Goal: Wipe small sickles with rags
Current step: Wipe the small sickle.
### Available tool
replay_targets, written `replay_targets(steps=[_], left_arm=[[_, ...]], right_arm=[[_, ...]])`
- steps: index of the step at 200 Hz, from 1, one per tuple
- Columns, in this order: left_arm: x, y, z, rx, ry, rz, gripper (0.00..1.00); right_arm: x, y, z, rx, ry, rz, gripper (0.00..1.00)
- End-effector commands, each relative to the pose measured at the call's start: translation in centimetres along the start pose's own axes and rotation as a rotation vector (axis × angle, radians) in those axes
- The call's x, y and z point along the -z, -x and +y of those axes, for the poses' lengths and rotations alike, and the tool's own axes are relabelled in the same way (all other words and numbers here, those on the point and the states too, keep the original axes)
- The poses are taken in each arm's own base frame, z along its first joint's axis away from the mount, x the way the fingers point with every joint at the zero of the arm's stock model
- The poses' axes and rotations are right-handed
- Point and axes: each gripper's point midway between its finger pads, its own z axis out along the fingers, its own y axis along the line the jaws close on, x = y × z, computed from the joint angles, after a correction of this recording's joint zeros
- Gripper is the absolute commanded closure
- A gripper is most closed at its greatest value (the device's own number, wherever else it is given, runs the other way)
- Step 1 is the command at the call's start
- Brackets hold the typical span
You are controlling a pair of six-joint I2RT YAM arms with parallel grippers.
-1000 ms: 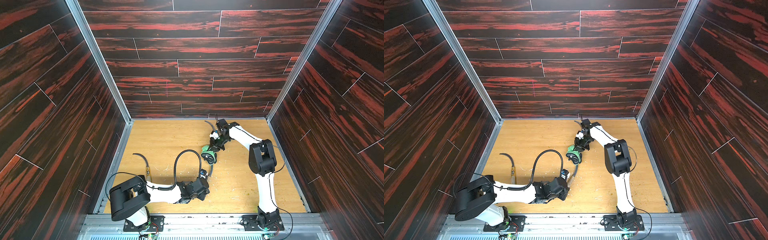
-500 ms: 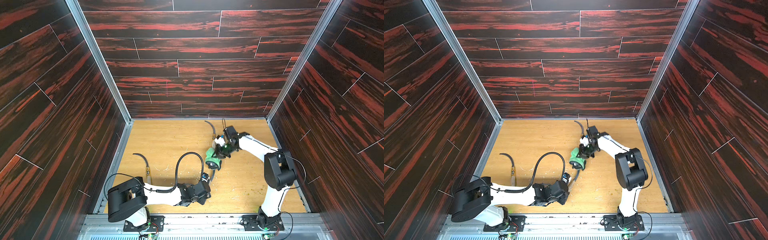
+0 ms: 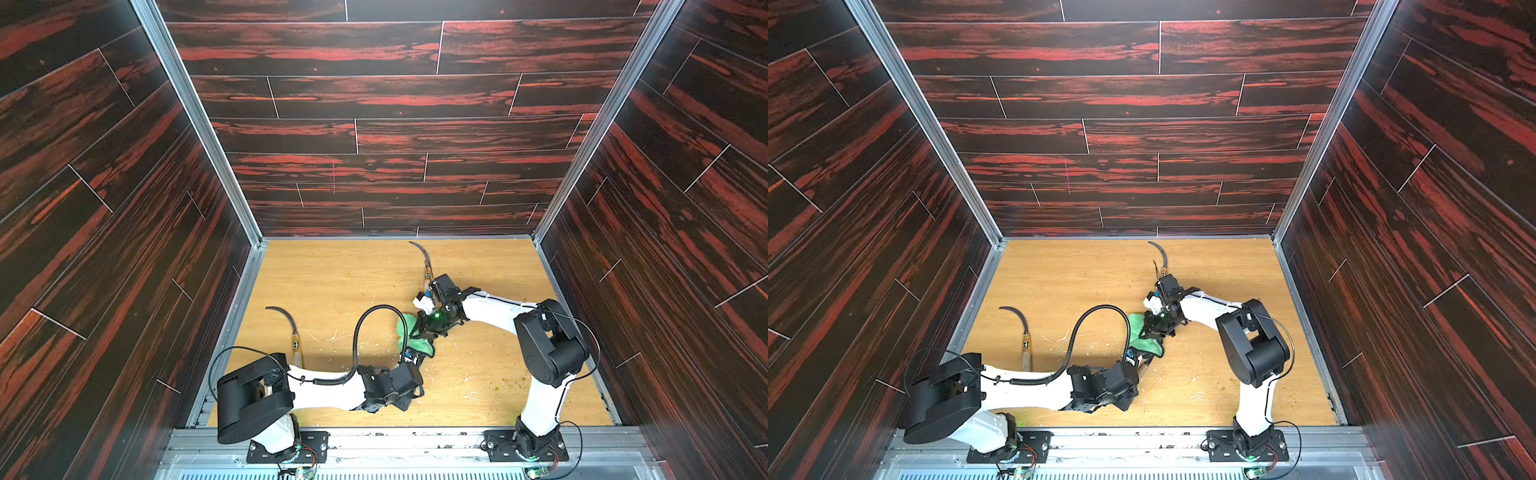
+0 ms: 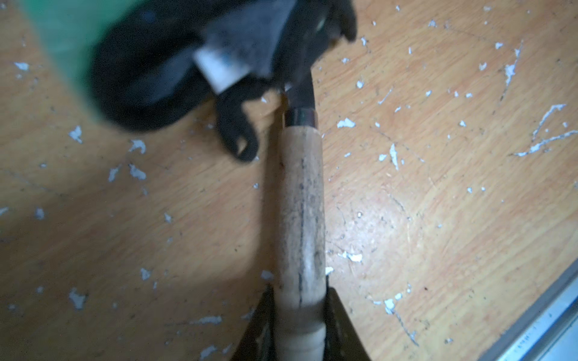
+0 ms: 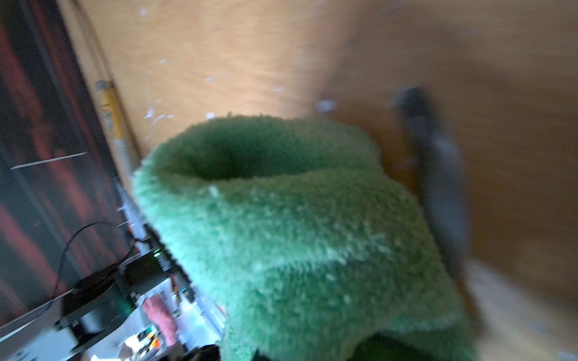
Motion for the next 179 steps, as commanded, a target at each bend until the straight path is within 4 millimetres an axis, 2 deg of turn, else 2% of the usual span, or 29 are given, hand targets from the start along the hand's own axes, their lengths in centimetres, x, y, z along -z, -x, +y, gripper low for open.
replay_targets(steps=[1,32,57,76,105,128,151,179], left_arm=[[-0.1,0.9,-0.3,-0.002,0.004,-0.016,1.0],[-0.5,0.9,-0.7,-0.009,-0.003,-0.008,1.0],[-0.6,0.7,-0.7,-0.013,-0.007,-0.002,1.0],[-0.4,0.5,-0.6,-0.012,-0.009,-0.002,1.0],[-0.2,0.1,-0.1,-0.004,-0.002,-0.002,1.0],[-0.2,-0.1,0.0,-0.003,-0.001,0.001,1.0],[-0.3,0.0,0.0,-0.006,-0.002,0.001,1.0],[-0.4,0.0,-0.1,-0.007,-0.003,0.004,1.0]], right_arm=[[-0.5,-0.9,1.9,-0.01,0.093,0.041,1.0],[0.8,-0.8,2.9,0.007,0.097,0.008,1.0],[2.7,0.1,3.9,0.016,0.1,-0.062,1.0],[4.6,1.1,3.8,0.012,0.053,-0.14,1.0],[7.3,2.2,2.1,0.014,-0.11,-0.247,1.0],[8.5,1.7,0.9,0.028,-0.21,-0.25,1.0],[8.4,0.1,-1.2,0.024,-0.303,-0.198,1.0],[7.0,-2.5,-3.5,-0.006,-0.35,-0.125,1.0]])
